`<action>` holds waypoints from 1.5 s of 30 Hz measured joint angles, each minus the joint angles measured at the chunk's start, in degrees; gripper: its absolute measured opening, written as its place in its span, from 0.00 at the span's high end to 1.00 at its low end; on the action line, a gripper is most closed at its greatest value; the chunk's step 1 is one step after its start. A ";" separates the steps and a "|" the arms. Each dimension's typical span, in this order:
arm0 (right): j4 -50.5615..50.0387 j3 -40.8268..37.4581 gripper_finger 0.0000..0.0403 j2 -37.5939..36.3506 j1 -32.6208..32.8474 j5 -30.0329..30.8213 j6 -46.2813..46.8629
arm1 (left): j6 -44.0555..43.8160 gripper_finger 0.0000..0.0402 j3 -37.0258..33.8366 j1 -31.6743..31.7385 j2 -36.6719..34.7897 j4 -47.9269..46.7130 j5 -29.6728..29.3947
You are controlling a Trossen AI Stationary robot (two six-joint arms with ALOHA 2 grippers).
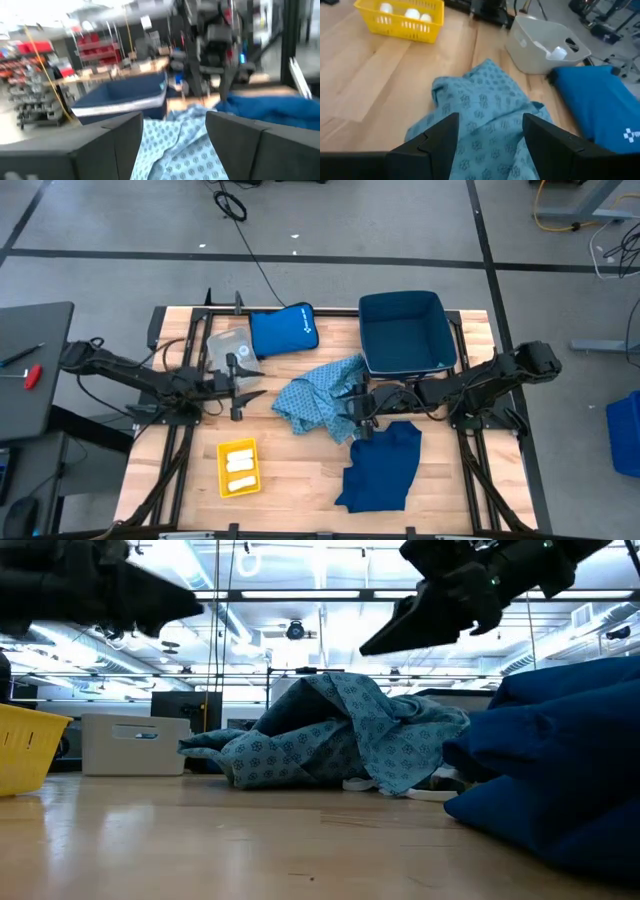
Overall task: Pick & place medical supplies in basket/bin
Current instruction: Put the blue patterned gown into the blue laundry organizer
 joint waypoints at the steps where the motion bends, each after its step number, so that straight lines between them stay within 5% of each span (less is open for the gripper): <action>1: -1.66 0.42 0.43 0.00 -0.12 0.04 0.16 | 0.04 0.45 -3.05 0.22 -0.06 5.52 0.02; 17: -35.78 15.19 0.43 2.72 -1.65 -0.14 7.22 | -1.83 0.47 -3.92 1.04 -0.11 4.62 -1.39; 35: -41.83 25.05 0.43 23.35 -6.34 -6.09 4.16 | -2.78 0.47 -3.92 1.04 -0.11 1.40 -3.64; 45: -36.31 28.27 0.43 33.79 -8.15 -11.62 4.82 | -3.25 0.47 -3.92 1.04 -0.11 1.39 -3.64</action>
